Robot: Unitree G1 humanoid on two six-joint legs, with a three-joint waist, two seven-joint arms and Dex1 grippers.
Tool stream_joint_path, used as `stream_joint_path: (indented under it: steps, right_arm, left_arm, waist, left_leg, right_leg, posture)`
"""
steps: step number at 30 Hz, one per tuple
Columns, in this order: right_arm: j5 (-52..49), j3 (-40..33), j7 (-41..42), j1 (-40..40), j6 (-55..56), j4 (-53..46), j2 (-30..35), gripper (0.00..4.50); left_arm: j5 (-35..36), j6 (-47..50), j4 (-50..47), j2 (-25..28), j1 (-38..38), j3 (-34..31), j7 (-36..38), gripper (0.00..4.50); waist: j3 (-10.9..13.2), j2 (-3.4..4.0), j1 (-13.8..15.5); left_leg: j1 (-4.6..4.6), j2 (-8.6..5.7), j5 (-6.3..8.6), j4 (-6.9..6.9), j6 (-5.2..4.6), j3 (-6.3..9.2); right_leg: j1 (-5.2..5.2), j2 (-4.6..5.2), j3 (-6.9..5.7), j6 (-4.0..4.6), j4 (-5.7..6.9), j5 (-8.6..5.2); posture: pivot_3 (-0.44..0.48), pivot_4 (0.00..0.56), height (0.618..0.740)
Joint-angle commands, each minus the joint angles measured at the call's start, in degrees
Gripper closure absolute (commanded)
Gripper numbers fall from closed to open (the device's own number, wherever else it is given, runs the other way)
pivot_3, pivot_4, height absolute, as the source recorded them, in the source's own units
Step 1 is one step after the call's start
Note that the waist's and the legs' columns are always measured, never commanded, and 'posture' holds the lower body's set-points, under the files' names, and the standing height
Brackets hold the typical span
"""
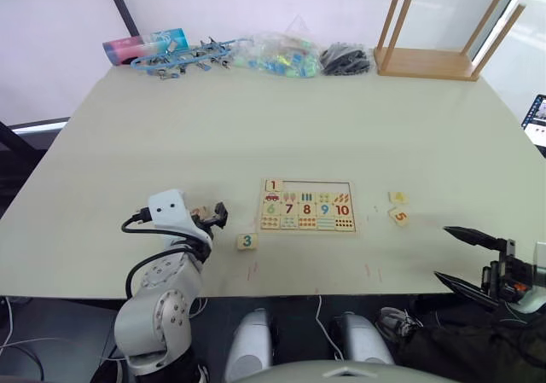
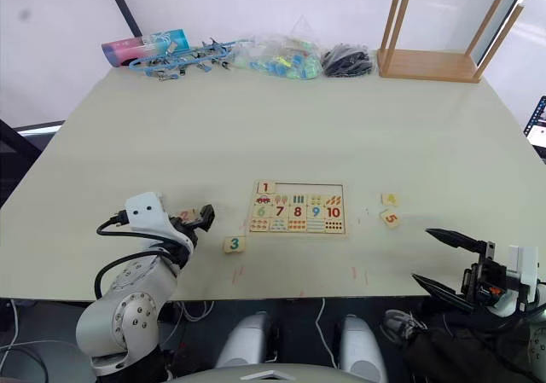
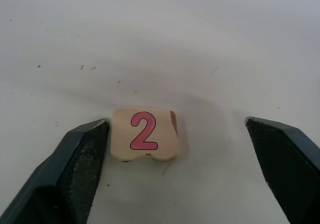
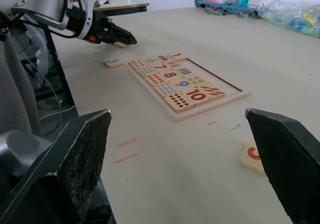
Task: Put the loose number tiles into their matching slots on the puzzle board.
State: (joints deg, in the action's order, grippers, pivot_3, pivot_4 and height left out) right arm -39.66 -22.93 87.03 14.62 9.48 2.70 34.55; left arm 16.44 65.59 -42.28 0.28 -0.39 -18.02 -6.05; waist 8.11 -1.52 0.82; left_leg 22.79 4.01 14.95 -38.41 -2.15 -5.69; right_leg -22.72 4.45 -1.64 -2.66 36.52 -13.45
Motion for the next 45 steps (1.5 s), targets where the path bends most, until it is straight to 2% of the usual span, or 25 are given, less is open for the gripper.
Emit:
stream_joint_path:
  steps: [1, 5, 9, 12, 15, 16, 18, 22, 25, 28, 31, 36, 40, 45]
  right_arm:
    - [-0.83, -1.4, 1.19, -0.51, 1.07, -0.35, 0.91, 0.0]
    - [-0.9, -1.25, 2.33, -0.92, 1.31, 0.38, 1.01, 0.0]
    - [-0.91, -0.79, 2.17, -1.29, 1.11, -0.05, 0.69, 0.0]
    - [-0.9, -0.6, 1.9, -1.45, 1.03, -0.44, 0.36, 0.0]
    - [-0.82, -0.43, 1.61, -1.44, 1.06, -0.77, -0.02, 0.0]
    - [-0.82, -0.35, 1.48, -1.32, 1.1, -0.96, -0.24, 0.0]
    - [-0.77, -0.22, 1.35, -1.17, 1.15, -1.12, -0.5, 0.0]
    - [-0.58, -0.29, 1.23, -0.8, 1.44, -1.07, -0.78, 0.0]
    - [-0.53, -0.47, 1.06, -0.66, 1.65, -1.03, -0.86, 0.0]
    - [-0.39, -0.37, 0.81, -0.58, 1.79, -1.23, -1.04, 0.0]
    - [-0.34, -0.28, 0.5, -0.53, 1.88, -1.46, -1.18, 0.0]
    - [-0.4, -0.39, 0.16, -0.38, 2.05, -1.65, -1.13, 0.0]
    - [-0.49, -0.45, -0.25, 0.05, 2.11, -2.12, -1.2, 0.0]
    - [-0.52, -0.45, -0.7, 0.41, 2.18, -2.6, -1.32, 0.0]
  left_arm:
    - [2.07, 1.37, -4.59, 2.11, -1.13, -0.94, 2.38, 0.11]
    - [8.22, -0.94, -5.16, 14.68, -1.33, -2.98, 15.84, 0.11]
    - [11.23, -7.61, 1.48, 25.18, -0.71, -5.6, 27.83, 0.11]
    - [10.72, -18.65, 13.49, 34.46, -0.54, -6.17, 40.48, 0.11]
    - [10.9, -28.14, 26.18, 41.37, -0.99, -5.01, 53.62, 0.11]
    - [10.11, -33.7, 32.23, 44.01, -1.73, -3.79, 60.3, 0.11]
    - [8.45, -41.08, 40.99, 47.68, -3.1, -1.47, 69.16, 0.11]
    - [5.55, -58.54, 58.62, 51.61, -9.25, 4.1, 86.82, 0.11]
    - [2.83, -67.35, 69.93, 52.63, -15.96, 8.2, 95.45, 0.11]
    - [1.61, -73.73, 77.49, 53.45, -21.09, 13.49, 98.55, 0.11]
    - [2.0, -80.99, 84.37, 54.56, -26.63, 21.13, 98.55, 0.11]
    - [3.27, -87.27, 93.13, 55.53, -33.8, 31.13, 98.55, 0.11]
    - [4.01, -90.44, 98.84, 54.83, -38.13, 35.86, 98.55, 0.11]
    - [6.2, -91.35, 100.97, 54.38, -39.35, 39.3, 98.55, 0.11]
  waist:
    - [0.01, -0.01, 0.02]
    - [0.03, -0.02, -0.03]
    - [0.04, 0.11, -0.01]
    - [0.07, 0.16, 0.02]
    - [0.12, 0.23, -0.03]
    - [0.13, 0.25, -0.02]
    - [0.13, 0.23, 0.03]
    - [0.15, 0.27, 0.09]
    - [0.14, 0.25, 0.09]
    - [0.13, 0.23, -0.04]
    - [0.13, 0.23, 0.03]
    - [0.11, 0.19, 0.02]
    - [0.11, 0.19, 0.02]
    - [0.1, 0.2, 0.04]
  left_leg:
    - [0.01, 0.0, 0.0, 0.0, 0.0, 0.01]
    - [0.02, 0.05, 0.0, 0.0, 0.0, 0.02]
    - [-0.02, 0.09, 0.01, 0.02, 0.02, -0.01]
    - [-0.01, 0.13, 0.01, 0.02, 0.03, -0.01]
    - [0.02, 0.17, 0.15, 0.05, 0.26, -0.03]
    - [0.04, 0.16, 0.15, 0.06, 0.27, -0.03]
    - [0.09, 0.16, 0.16, 0.11, 0.27, -0.05]
    - [0.26, 0.19, 0.16, 0.23, 0.28, -0.1]
    - [0.35, 0.18, 0.15, 0.26, 0.22, -0.13]
    - [0.5, 0.16, 0.04, 0.22, -0.04, -0.12]
    - [0.62, 0.07, 0.04, 0.12, -0.05, -0.17]
    - [0.81, 0.1, 0.03, 0.02, -0.06, -0.18]
    - [0.88, 0.09, 0.03, 0.0, -0.06, -0.19]
    - [0.87, 0.1, 0.03, -0.01, -0.06, -0.17]
  right_leg:
    - [0.0, 0.01, -0.01, 0.0, -0.01, 0.0]
    - [-0.02, -0.03, -0.03, 0.01, -0.01, 0.0]
    - [-0.06, 0.0, -0.03, 0.03, -0.02, 0.0]
    - [-0.07, 0.05, -0.07, 0.02, -0.07, 0.0]
    - [-0.11, 0.1, -0.1, 0.01, -0.12, -0.01]
    - [-0.13, 0.11, -0.11, 0.01, -0.13, -0.01]
    - [-0.17, 0.14, -0.12, 0.01, -0.2, 0.0]
    - [-0.36, 0.17, -0.18, 0.01, -0.32, 0.0]
    - [-0.37, 0.23, -0.22, 0.01, -0.41, 0.01]
    - [-0.41, 0.19, -0.3, 0.0, -0.45, 0.02]
    - [-0.43, 0.09, -0.44, -0.01, -0.45, 0.02]
    - [-0.48, 0.06, -0.54, -0.02, -0.42, 0.03]
    - [-0.5, 0.04, -0.54, -0.03, -0.42, 0.03]
    - [-0.5, 0.04, -0.55, -0.04, -0.41, 0.03]
  posture:
    - [0.0, 0.15, 0.738]
    - [0.0, 0.15, 0.738]
    - [0.0, 0.15, 0.738]
    - [0.0, 0.15, 0.738]
    - [0.0, 0.15, 0.738]
    - [0.0, 0.15, 0.738]
    - [0.0, 0.15, 0.738]
    - [0.0, 0.15, 0.738]
    - [0.0, 0.15, 0.738]
    - [0.0, 0.15, 0.738]
    - [0.0, 0.15, 0.738]
    - [0.0, 0.15, 0.738]
    - [0.0, 0.15, 0.738]
    - [0.0, 0.15, 0.738]
